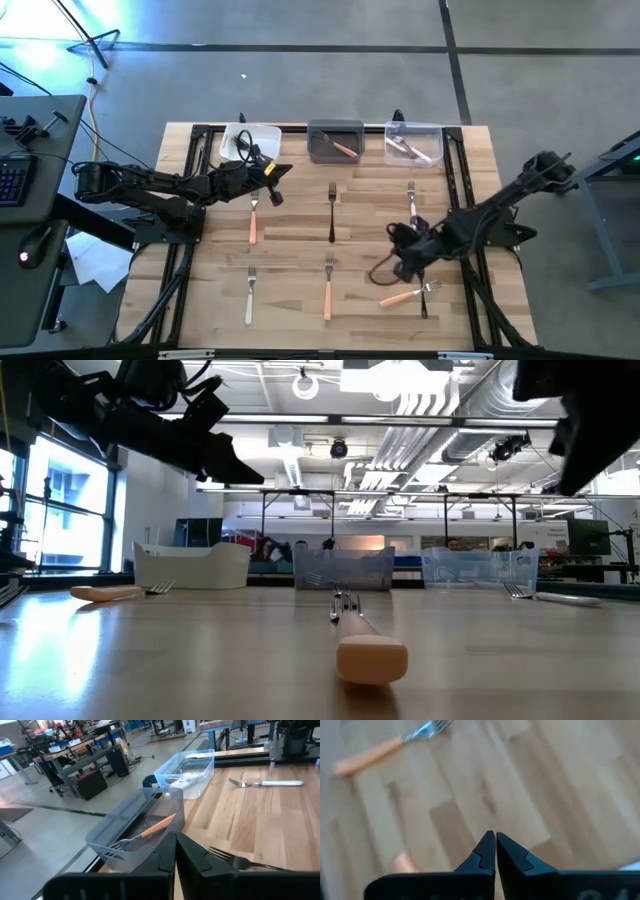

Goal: Sort silverware by color (type)
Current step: Put the bottom right orange fork into the black bin

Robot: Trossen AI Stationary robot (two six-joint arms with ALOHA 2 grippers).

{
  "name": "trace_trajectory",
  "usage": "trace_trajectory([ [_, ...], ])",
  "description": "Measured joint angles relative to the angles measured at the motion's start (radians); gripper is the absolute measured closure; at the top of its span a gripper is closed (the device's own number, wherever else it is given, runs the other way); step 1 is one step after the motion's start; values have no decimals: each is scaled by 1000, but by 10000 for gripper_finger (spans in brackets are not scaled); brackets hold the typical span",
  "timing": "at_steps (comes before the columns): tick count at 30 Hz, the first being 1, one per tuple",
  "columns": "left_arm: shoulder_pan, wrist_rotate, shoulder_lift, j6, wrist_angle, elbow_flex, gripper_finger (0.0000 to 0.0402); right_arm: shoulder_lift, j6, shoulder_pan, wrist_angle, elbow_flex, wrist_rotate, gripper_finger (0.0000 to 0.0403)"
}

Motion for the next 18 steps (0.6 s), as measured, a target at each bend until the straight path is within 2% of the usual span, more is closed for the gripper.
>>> trace_trajectory([
  [4, 2, 0, 0, 2, 0, 0, 401, 43, 22, 36, -77, 43, -89, 403],
  [11, 27, 0, 0, 0, -2, 0, 401, 218, 61, 146, -192, 180, -213, 393],
  [14, 36, 0, 0, 1, -5, 0, 401, 287, 61, 189, -214, 225, -255, 366],
  [18, 44, 0, 0, 0, -7, 0, 401, 361, 52, 213, -218, 239, -342, 310],
])
